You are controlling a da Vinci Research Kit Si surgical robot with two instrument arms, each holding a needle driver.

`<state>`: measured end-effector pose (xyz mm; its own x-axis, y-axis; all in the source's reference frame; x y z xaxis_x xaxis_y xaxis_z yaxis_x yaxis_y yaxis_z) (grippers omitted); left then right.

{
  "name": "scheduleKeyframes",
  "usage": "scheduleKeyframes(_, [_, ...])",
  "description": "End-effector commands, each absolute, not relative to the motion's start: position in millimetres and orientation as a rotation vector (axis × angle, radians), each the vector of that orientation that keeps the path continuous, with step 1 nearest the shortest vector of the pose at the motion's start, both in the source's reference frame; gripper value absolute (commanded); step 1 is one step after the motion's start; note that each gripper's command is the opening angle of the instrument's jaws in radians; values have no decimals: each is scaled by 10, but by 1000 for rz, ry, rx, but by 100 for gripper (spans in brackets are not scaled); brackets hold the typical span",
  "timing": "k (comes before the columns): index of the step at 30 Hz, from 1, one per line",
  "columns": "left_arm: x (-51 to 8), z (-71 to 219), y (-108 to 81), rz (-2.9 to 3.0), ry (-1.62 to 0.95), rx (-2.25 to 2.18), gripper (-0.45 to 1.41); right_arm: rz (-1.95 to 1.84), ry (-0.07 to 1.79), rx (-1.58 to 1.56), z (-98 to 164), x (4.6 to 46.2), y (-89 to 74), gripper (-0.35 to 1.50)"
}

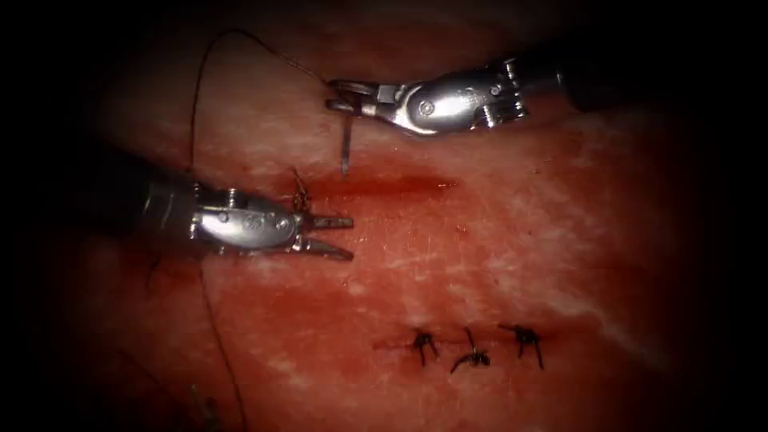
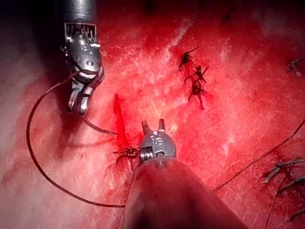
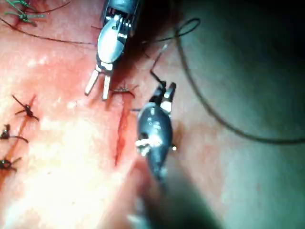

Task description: Wound Closure

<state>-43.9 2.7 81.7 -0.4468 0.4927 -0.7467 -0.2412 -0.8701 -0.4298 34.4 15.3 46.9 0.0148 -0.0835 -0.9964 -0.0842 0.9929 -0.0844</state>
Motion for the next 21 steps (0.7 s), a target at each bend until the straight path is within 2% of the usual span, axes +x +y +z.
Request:
scheduleKeyframes(1, [-444, 824, 18, 2327, -366, -1325, 6, -13, 1559, -143, 472, 351, 148, -35])
scheduleKeyframes(21, [-441, 817, 17, 2320, -375, -1323, 1, -133, 1547, -260, 487, 359, 140, -35])
